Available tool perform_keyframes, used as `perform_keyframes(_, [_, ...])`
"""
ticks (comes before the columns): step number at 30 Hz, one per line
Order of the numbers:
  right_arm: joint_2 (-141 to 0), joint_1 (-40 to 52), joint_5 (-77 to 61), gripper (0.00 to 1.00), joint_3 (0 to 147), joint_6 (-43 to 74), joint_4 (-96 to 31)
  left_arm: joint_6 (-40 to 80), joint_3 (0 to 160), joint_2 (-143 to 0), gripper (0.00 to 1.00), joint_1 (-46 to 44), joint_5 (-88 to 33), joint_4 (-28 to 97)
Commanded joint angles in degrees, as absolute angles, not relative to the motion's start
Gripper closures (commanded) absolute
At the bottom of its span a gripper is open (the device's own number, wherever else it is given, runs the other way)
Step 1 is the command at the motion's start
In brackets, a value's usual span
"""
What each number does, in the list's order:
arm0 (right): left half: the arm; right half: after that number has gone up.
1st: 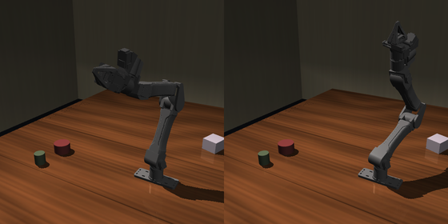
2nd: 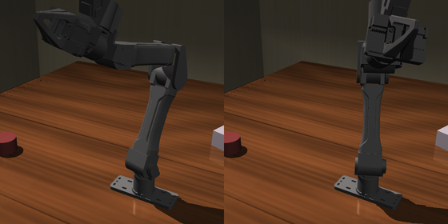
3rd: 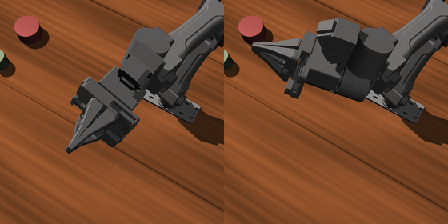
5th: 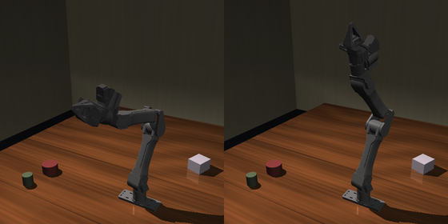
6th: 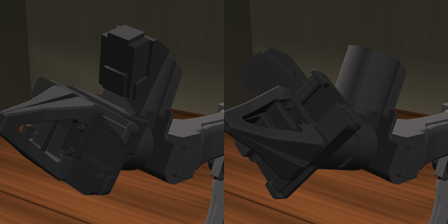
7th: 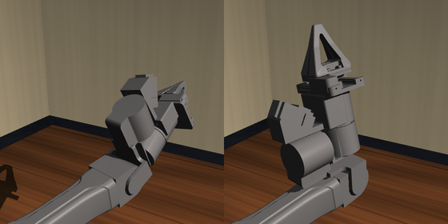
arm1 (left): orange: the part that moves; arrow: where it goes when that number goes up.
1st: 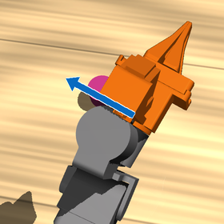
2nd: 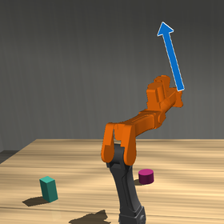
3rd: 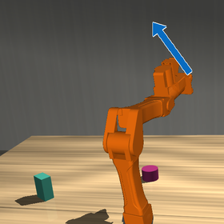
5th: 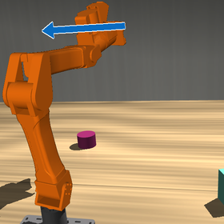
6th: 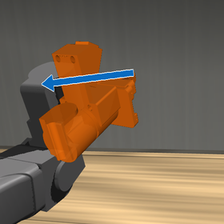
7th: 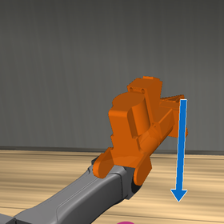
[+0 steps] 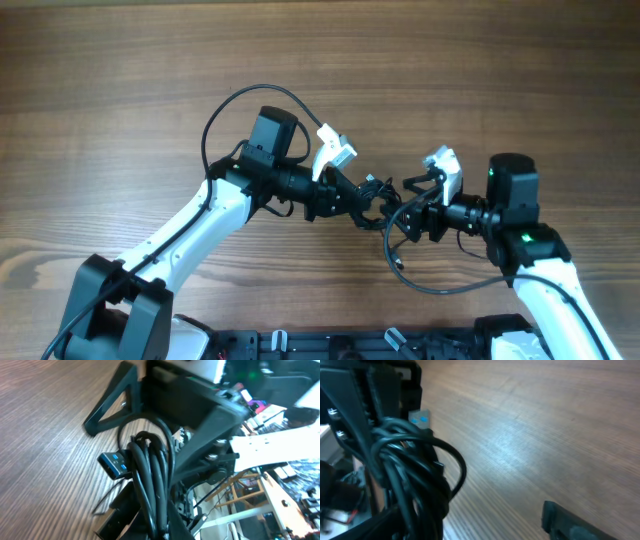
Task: Untangle cables
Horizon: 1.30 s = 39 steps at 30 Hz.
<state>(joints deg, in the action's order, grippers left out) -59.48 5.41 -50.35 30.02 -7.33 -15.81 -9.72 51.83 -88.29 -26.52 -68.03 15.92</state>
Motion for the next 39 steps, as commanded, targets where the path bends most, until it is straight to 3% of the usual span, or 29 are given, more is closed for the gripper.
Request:
perform_keyframes(1, [-63.00, 5.28, -58.17, 0.27, 29.56, -8.95, -13.30, -11.86, 52.12, -87.11, 0.96, -26.50, -73.89, 16.27])
perform_keyframes(7, [-64.07, 5.28, -65.54, 0.46, 29.56, -2.72, -5.37, -11.79, 52.07, -87.13, 0.96, -26.57, -71.24, 18.79])
perform_keyframes(12, [-64.07, 5.28, -63.18, 0.96, 29.56, 0.73, -4.93, -11.57, 52.10, -87.13, 0.90, -26.48, -70.63, 18.70])
perform_keyframes(16, [-64.07, 5.26, -57.36, 0.96, 29.56, 6.85, -4.91, -11.07, 52.10, -87.13, 0.68, -26.46, -70.63, 18.68])
perform_keyframes(21, [-64.07, 5.23, -52.01, 0.96, 29.56, 13.43, -4.51, -2.90, 52.10, -87.13, 0.00, -26.46, -68.55, 17.43])
perform_keyframes(29, [-64.07, 5.17, -43.62, 0.96, 29.56, 27.38, -1.56, 33.80, 52.10, -87.13, 0.00, -28.05, -42.78, 15.77])
perform_keyframes(35, [-64.07, 5.17, -42.76, 0.96, 29.56, 32.29, -0.75, 35.86, 52.10, -87.13, 0.00, -33.12, -36.32, 13.93])
perform_keyframes(39, [-64.07, 5.17, -42.74, 0.96, 29.56, 35.11, -0.73, 46.81, 52.10, -87.13, 0.15, -35.94, -27.55, 11.77])
